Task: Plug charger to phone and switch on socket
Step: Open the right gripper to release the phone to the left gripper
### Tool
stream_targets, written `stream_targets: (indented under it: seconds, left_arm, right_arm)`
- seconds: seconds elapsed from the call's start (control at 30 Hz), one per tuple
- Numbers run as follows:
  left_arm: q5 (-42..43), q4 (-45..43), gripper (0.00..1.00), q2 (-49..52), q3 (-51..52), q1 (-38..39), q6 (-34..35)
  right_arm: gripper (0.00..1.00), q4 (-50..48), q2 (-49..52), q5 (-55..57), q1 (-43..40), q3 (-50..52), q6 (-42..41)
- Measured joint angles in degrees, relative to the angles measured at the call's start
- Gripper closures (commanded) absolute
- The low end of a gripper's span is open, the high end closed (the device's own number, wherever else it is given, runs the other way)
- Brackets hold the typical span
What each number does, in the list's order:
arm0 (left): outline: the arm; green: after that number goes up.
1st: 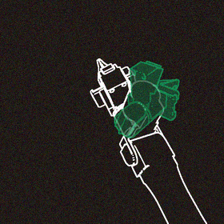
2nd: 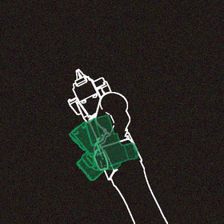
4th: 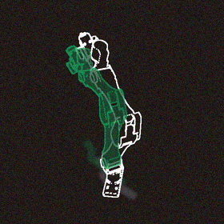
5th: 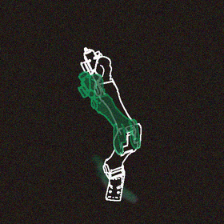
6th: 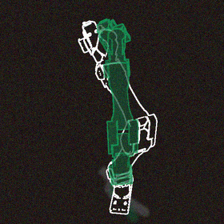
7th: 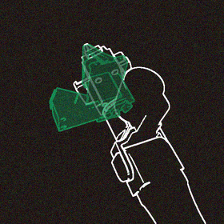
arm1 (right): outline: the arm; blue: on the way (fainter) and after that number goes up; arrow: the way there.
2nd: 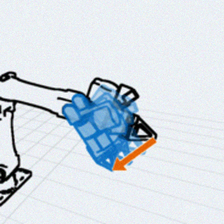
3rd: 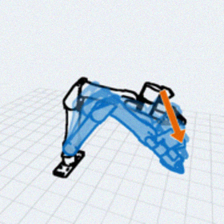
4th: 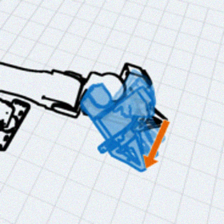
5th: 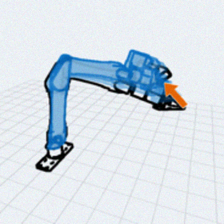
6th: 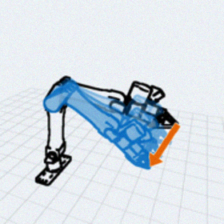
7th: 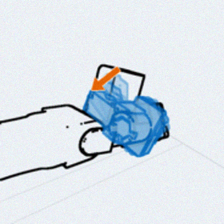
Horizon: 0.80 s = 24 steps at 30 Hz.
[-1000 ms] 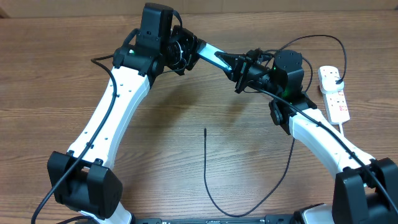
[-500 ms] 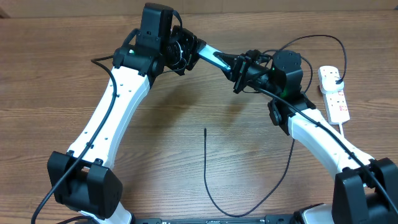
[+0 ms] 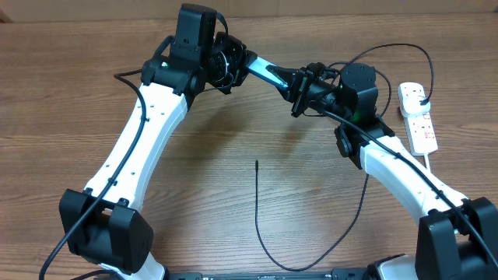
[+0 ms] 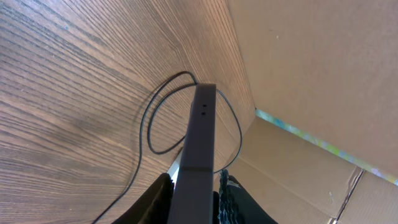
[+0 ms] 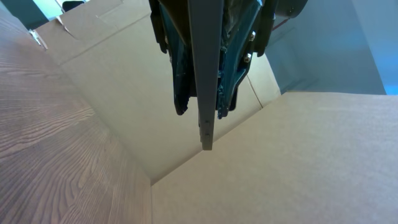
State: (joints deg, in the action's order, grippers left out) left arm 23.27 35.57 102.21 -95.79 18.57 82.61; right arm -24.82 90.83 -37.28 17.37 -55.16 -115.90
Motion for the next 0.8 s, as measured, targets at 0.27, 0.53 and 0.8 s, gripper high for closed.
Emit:
stream_targets:
  seconds: [0.27,0.53,0.8]
  left_arm:
    - [0.0,0.02,0.76,0.0,0.0,0.0,0.0]
    - [0.02,0.02,0.91,0.0,0.0,0.0,0.11]
    - [0.07,-0.5,0.94,0.0,0.0,0.07,0.87]
  right_arm:
    - [0.96,0.0,0.0,-0.22,0.0,0.0,0.02]
    - [0.96,0.07,0.0,-0.66,0.0,0.0,0.0]
    - [0.96,0.02,0.0,-0.33,-0.02,0.0,-0.02]
